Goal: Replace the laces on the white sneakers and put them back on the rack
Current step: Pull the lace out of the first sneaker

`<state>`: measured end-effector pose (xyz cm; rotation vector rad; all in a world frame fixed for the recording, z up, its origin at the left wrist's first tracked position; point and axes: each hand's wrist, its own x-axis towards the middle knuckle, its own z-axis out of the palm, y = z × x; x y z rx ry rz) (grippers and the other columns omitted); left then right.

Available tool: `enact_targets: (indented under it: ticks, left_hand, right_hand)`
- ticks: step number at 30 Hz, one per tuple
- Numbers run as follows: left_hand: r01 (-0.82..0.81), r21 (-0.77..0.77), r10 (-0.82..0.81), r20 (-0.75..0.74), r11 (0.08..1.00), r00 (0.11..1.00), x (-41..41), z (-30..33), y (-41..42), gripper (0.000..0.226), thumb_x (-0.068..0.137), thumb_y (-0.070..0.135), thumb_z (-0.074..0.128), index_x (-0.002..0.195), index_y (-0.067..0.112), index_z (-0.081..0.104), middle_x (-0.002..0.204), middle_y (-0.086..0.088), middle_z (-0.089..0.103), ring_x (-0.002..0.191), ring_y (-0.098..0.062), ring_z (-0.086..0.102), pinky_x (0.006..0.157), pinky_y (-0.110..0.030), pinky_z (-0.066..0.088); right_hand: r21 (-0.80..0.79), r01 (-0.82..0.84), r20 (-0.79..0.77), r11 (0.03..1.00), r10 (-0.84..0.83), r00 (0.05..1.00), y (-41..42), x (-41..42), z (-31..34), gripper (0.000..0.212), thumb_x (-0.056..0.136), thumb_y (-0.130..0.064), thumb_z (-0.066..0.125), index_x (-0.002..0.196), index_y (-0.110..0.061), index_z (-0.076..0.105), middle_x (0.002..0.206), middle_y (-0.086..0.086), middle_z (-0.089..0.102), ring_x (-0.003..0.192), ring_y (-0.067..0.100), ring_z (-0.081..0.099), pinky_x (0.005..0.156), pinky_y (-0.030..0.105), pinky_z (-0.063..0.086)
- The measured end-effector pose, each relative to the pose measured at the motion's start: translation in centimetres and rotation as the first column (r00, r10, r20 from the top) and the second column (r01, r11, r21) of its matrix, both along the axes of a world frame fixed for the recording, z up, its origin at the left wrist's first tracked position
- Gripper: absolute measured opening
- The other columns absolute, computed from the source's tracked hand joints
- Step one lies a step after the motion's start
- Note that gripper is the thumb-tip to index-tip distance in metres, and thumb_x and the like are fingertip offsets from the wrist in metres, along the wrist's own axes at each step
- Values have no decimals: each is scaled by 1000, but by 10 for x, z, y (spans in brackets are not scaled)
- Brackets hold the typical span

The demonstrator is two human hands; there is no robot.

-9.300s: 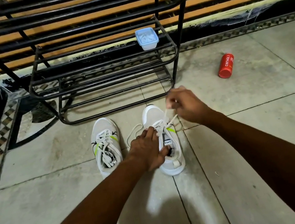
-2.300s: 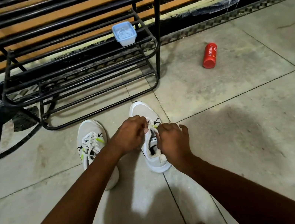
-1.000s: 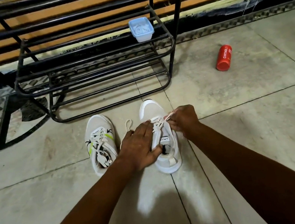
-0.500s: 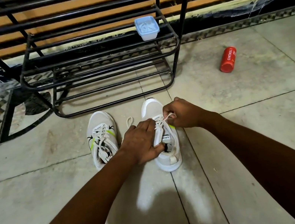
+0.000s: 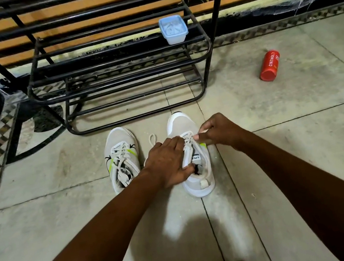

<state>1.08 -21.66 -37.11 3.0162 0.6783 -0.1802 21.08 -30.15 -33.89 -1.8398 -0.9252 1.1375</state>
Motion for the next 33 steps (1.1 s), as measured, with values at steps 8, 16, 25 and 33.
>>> enact_targets:
  ticks: [8,16,25,33]
  left_hand:
    - [-16,2,16,21,1000,1000,2,1,-2,94,79,75,25,143,9,44,142,-9,53,127,-27,51,97,-40,45]
    - [-16,-2,17,102,1000,995,0,-7,-1,85,87,74,41,143,11,44,139,-6,54,124,-25,52,94,-39,46]
    - [-23,-28,26,116,999,993,0,-7,0,87,90,76,42,148,12,40,144,-6,52,127,-26,51,99,-42,47]
    - [-18,-22,21,128,1000,992,0,-8,-1,87,89,76,41,145,10,42,139,-7,54,124,-26,52,96,-42,49]
  right_hand:
    - [104,305,-385,947,-245,890,-19,-2,-18,27,96,-22,66,71,-11,68,60,-3,50,58,12,39,56,25,34]
    - [50,495,-768,868,-284,575,-14,2,-8,32,108,-15,41,76,-15,48,71,1,50,50,11,34,47,21,27]
    - [45,-445,620,894,324,714,3,6,1,36,95,-19,63,103,-16,29,72,-2,49,60,15,48,54,32,35]
    - [87,-560,773,824,298,559,-3,6,-16,38,86,-5,54,113,-14,28,72,4,45,60,31,45,54,37,38]
